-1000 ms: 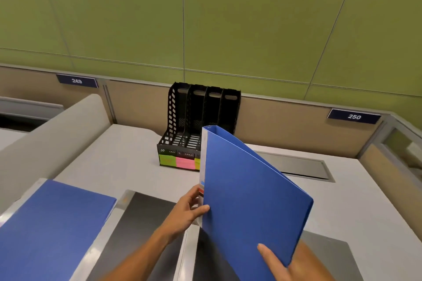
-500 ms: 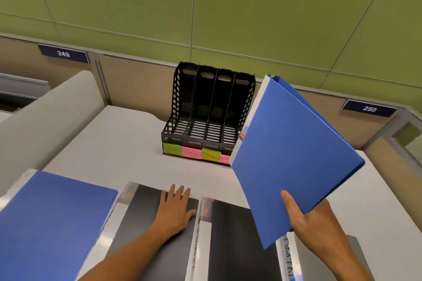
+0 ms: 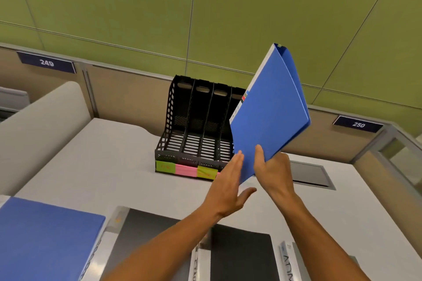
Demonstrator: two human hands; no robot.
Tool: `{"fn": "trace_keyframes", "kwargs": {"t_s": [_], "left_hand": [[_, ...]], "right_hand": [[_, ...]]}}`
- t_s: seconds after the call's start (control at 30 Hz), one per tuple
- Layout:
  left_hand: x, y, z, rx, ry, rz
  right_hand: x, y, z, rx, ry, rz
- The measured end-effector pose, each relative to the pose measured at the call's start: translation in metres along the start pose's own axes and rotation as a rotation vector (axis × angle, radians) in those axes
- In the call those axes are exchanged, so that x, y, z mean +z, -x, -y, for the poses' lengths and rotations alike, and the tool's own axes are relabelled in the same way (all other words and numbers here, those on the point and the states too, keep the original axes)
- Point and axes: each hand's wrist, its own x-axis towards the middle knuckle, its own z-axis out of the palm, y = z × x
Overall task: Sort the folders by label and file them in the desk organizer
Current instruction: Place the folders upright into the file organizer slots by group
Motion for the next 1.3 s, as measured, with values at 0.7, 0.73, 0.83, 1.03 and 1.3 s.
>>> {"fn": "trace_keyframes", "kwargs": {"t_s": [0.7, 0.73, 0.83, 1.03, 1.3], "left_hand": [[-0.001, -0.02, 0.128, -0.208, -0.763, 0.41], [0.0, -0.019, 0.128, -0.206, -0.768, 0.409], [0.001, -0.018, 0.129, -0.2, -0.775, 0.397], [0.001, -0.016, 0.134, -0.199, -0.767, 0.403], [0.001, -0.019, 0.131, -0.216, -0.784, 0.438]], "right_hand": [[0.086, -0.086, -0.043, 0.044, 0.161, -0.028], [0.09, -0.086, -0.045, 0.039, 0.164, -0.037], [0.1, -0.08, -0.052, 0.063, 0.142, -0.049], [0.109, -0.079, -0.07, 0.159, 0.161, -0.039], [0.127, -0.089, -0.06, 0.118, 0.204, 0.03]]}}
